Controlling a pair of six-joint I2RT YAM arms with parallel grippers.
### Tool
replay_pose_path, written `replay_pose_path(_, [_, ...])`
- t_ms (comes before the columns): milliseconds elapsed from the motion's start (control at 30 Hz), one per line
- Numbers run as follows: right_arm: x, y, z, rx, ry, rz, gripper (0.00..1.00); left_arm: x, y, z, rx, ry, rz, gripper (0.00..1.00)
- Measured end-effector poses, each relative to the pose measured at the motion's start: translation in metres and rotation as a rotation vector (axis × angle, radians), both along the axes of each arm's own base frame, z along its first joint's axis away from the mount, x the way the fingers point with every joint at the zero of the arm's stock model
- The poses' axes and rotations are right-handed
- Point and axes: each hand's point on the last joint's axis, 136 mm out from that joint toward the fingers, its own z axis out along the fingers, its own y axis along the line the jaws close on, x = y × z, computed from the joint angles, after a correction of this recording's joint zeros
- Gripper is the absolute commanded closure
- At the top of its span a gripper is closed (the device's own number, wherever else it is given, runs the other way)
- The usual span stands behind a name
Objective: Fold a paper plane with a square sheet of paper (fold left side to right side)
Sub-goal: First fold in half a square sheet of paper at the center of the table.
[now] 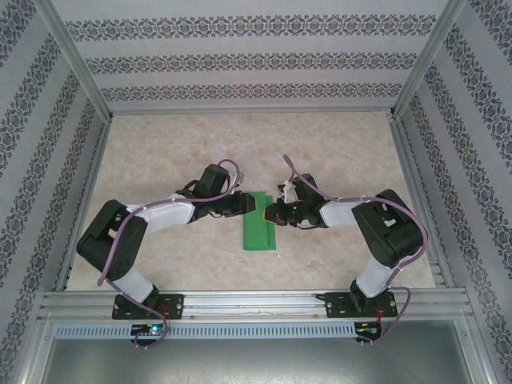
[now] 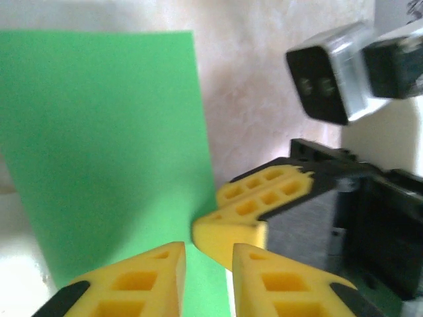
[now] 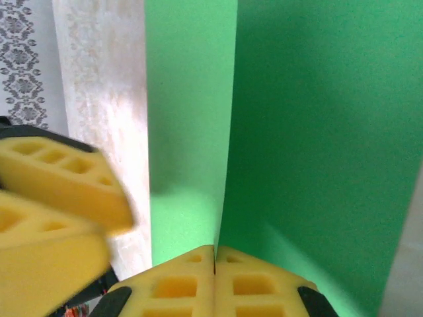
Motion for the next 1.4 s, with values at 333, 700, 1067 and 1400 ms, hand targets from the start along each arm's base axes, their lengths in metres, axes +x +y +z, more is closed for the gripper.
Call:
replay_pose_path(333, [0.0,-0.008,-0.007,-0.067,-0.001,-0.009,0.97,-0.008,0.02,-0.014,0.104,0.019,0.042,0.49])
replay_pose_path(700, [0.0,-0.013,-0.008,-0.109,-0.011,-0.012,0.97,-0.01,0.018,-0.055,0.157,0.117,0.029,0.47])
replay_pose_path(1067, [-0.002,-0.015,-0.011,-0.124,-0.01,-0.006,0.94,-0.007,0.015,-0.063,0.169,0.133,0.032,0.53])
replay_pose_path(1400, [-0.003,-0.02,-0.009,-0.152,-0.019,-0.011,0.75,-0.006,0.015,-0.069,0.236,0.155,0.045,0.56])
